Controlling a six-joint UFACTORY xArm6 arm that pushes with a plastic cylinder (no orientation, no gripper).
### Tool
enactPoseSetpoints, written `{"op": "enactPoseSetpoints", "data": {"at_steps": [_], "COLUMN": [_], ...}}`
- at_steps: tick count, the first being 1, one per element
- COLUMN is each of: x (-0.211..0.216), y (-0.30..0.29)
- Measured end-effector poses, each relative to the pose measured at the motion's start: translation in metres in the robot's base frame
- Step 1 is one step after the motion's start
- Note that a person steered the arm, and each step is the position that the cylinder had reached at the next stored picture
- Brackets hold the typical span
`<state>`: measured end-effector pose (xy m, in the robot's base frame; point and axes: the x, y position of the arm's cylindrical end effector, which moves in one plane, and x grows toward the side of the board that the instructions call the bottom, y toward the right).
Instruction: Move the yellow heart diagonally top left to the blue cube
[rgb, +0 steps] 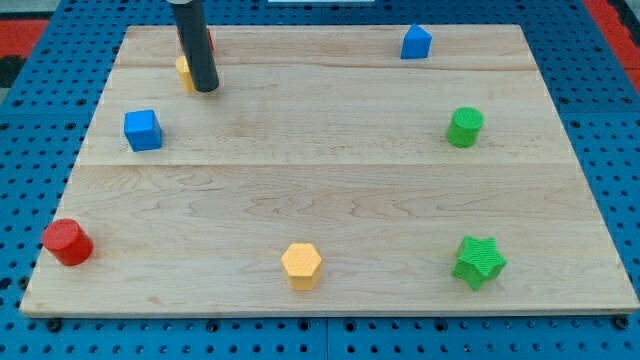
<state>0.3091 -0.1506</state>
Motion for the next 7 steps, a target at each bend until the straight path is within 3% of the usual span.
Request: {"op": "enactPoseSetpoints", "data": {"at_steps": [1, 3, 4, 5, 6, 7], "x": [-0.019, -0.013, -0.013, -0.046, -0.077, -0.079], "y": [0.01, -0.058, -0.003, 0.025, 0.022, -0.044]}}
